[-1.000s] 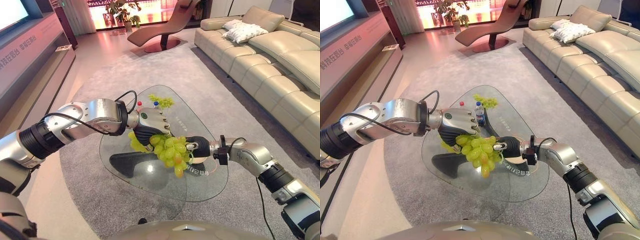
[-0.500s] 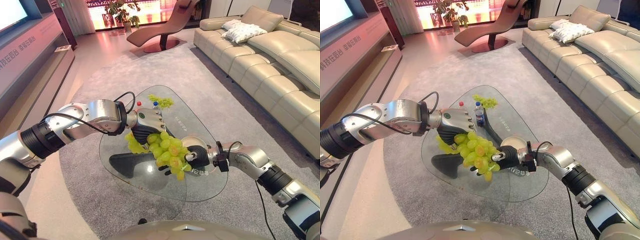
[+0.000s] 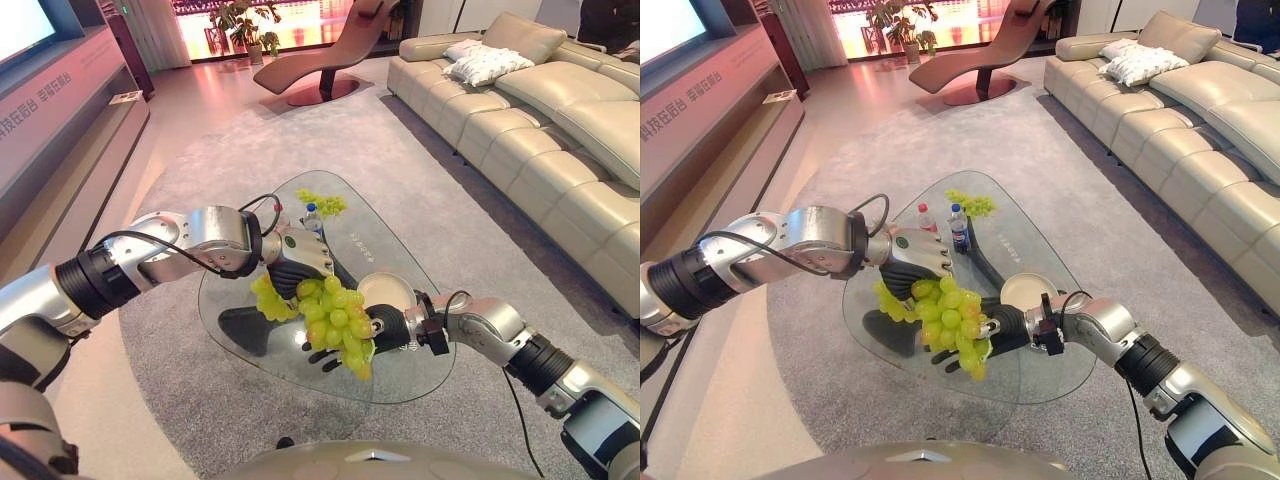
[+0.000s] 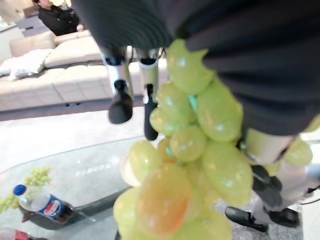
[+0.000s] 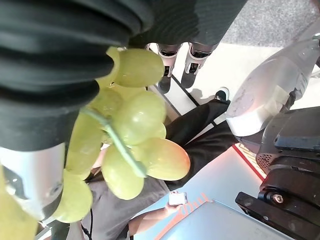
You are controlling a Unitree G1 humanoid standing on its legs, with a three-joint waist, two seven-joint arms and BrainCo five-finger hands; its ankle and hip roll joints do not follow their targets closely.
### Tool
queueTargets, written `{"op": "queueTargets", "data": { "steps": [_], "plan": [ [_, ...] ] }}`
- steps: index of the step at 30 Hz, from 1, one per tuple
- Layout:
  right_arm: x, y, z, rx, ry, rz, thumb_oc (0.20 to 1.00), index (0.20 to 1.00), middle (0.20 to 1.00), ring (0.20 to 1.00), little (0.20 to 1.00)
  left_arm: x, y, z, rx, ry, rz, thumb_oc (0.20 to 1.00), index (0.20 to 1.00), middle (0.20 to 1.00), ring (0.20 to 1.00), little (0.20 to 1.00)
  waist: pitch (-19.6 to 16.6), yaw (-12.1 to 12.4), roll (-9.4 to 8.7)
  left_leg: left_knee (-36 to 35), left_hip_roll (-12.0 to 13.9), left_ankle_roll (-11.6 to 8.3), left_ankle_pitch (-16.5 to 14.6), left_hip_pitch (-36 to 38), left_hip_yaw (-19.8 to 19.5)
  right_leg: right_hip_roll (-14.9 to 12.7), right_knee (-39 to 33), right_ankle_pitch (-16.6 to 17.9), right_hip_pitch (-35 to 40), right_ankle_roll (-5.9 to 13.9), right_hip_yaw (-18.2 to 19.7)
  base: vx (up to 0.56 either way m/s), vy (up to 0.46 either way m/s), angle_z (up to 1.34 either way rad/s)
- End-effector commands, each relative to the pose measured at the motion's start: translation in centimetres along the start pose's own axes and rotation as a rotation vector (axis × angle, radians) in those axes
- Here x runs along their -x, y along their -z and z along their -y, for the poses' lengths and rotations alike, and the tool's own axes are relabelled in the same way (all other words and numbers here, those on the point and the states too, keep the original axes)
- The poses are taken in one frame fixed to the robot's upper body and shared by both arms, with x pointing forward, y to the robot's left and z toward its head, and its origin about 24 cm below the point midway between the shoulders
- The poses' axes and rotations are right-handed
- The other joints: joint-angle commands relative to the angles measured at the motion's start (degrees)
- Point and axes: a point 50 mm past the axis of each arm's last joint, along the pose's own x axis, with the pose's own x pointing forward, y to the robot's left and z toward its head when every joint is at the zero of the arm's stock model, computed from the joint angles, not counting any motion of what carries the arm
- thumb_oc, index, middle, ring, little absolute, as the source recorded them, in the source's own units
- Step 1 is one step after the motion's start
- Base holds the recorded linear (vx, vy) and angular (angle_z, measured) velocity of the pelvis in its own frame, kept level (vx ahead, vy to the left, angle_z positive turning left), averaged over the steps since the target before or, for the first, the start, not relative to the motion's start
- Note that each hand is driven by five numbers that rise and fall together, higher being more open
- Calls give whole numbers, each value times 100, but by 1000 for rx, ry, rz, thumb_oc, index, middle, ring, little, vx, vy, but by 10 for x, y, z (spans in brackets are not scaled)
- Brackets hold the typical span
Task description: Pick up fruits into the plate
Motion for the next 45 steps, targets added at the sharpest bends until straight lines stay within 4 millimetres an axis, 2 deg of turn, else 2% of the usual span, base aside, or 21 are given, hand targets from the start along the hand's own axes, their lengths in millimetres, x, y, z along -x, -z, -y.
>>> {"op": "queueTargets", "data": {
  "steps": [1,7,9,29,37,39,42,45],
  "plan": [
    [-23,-37,-24,101,-173,114,1000,1000,1000,1000,1000,7,21,-21,-6,-37,-94,200,200,200,200,200,68,77,-315,14,-382,147,-868,409,-21,47,90,-147,61,52,-34,0,0,0],
    [-26,-38,-26,108,-187,111,1000,1000,1000,1000,1000,4,20,-20,-10,-28,-91,200,200,200,200,200,77,78,-316,14,-381,144,-875,402,-30,47,84,-149,56,56,-28,0,0,0],
    [-27,-39,-27,110,-178,123,200,200,200,200,200,4,20,-20,-7,-27,-94,200,200,200,200,200,74,84,-317,14,-378,140,-874,400,-26,43,81,-148,58,61,-29,0,0,0],
    [-23,-39,-19,85,-120,176,200,200,200,200,200,5,24,-13,5,-33,-117,200,200,200,200,200,97,85,-314,14,-378,151,-873,417,-25,49,101,-157,60,45,-45,0,0,0],
    [-15,-39,-14,79,-67,234,200,200,200,200,200,9,30,-7,76,-83,-154,200,200,200,200,200,113,85,-325,14,-376,157,-880,446,-20,54,103,-158,80,44,-36,4,-1,0],
    [-10,-37,-11,73,-40,271,200,200,200,200,200,12,34,1,135,-113,-179,1000,1000,1000,1000,1000,120,86,-344,14,-366,163,-880,455,-4,61,110,-161,83,43,-25,42,-9,0],
    [-3,-34,-9,72,-9,303,200,200,200,200,200,15,36,8,191,-140,-199,1000,1000,1000,1000,1000,131,86,-349,14,-357,169,-874,450,8,70,115,-158,72,38,-8,0,0,0],
    [13,-28,-3,67,57,356,200,200,200,200,200,21,40,24,297,-194,-240,1000,1000,1000,1000,1000,165,91,-374,14,-348,182,-879,458,8,88,119,-155,72,27,24,46,2,-1]
  ]
}}
